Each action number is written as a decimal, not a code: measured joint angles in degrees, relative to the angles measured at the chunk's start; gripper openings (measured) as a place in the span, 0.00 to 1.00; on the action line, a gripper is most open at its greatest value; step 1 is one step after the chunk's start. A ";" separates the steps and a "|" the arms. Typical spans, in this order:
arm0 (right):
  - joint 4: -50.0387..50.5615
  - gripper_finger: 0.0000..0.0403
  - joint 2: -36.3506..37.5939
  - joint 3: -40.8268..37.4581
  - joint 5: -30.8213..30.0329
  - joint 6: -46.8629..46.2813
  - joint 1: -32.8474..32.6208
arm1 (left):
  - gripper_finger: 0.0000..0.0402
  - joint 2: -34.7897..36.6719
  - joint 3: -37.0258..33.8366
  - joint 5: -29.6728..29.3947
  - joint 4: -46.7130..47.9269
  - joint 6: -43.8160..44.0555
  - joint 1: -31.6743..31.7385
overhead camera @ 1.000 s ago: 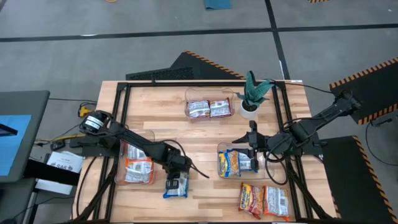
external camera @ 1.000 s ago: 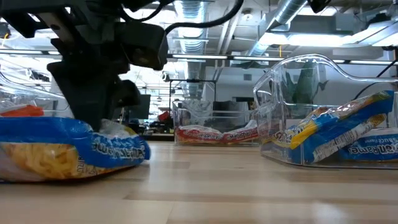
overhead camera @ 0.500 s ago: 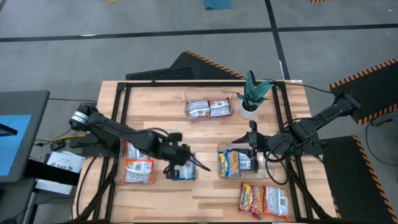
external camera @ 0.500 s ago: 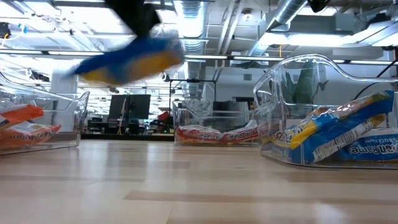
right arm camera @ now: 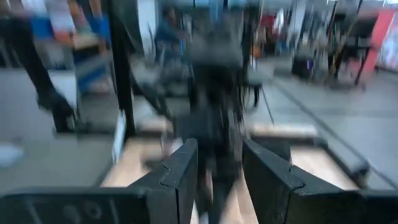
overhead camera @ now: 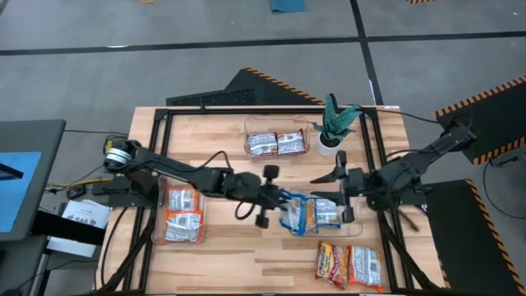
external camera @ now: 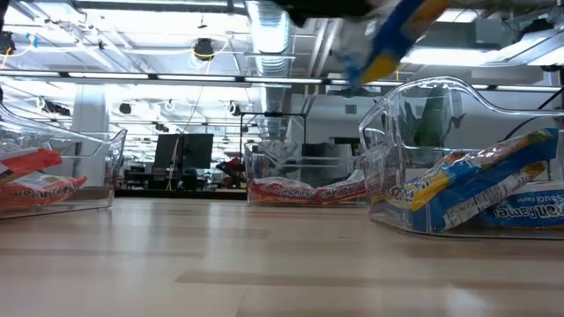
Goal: Sort Maruchan noodles
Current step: Put the blue bag into the bottom right transparent bin
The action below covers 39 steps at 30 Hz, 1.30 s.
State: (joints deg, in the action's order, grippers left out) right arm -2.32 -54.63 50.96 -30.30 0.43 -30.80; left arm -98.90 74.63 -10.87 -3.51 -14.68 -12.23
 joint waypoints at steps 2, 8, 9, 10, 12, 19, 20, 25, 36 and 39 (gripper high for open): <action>-2.02 0.38 1.13 0.29 -0.04 1.86 -0.48 | 0.00 -2.52 0.00 3.75 -6.10 -1.06 1.41; -4.13 0.38 3.35 0.46 0.17 3.12 -1.21 | 0.00 -11.37 0.00 12.32 -25.07 -1.23 4.64; -3.87 0.38 3.47 0.46 0.17 3.12 -1.21 | 0.00 -12.79 0.00 13.20 -29.19 -1.26 4.93; -3.83 0.38 3.47 0.46 0.17 3.10 -1.21 | 0.00 -14.25 0.13 14.15 -33.42 -1.40 5.27; -3.88 0.38 3.46 0.46 0.17 3.10 -1.21 | 0.00 -16.73 0.19 15.32 -38.55 -1.60 5.85; -3.81 0.38 3.23 0.44 0.26 3.10 -1.21 | 0.00 -24.27 4.87 13.96 -40.26 -0.22 6.77; -3.79 0.38 3.23 0.44 0.26 3.09 -1.21 | 0.01 -25.08 6.00 13.98 -40.15 -0.23 6.82; -3.68 0.38 3.23 0.42 0.26 3.08 -1.21 | 0.13 -25.40 10.96 16.39 -31.72 0.04 6.77; -3.38 0.38 3.25 0.42 0.26 3.08 -1.21 | 0.54 -23.06 25.69 24.03 -4.28 2.53 6.38; -3.35 0.38 3.25 0.42 0.26 3.08 -1.21 | 0.57 -22.40 28.06 28.20 -1.00 2.67 6.55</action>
State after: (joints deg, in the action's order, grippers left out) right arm -5.67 -51.37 51.37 -30.04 3.51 -32.01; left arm -121.30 102.69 17.32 -4.50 -12.01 -5.68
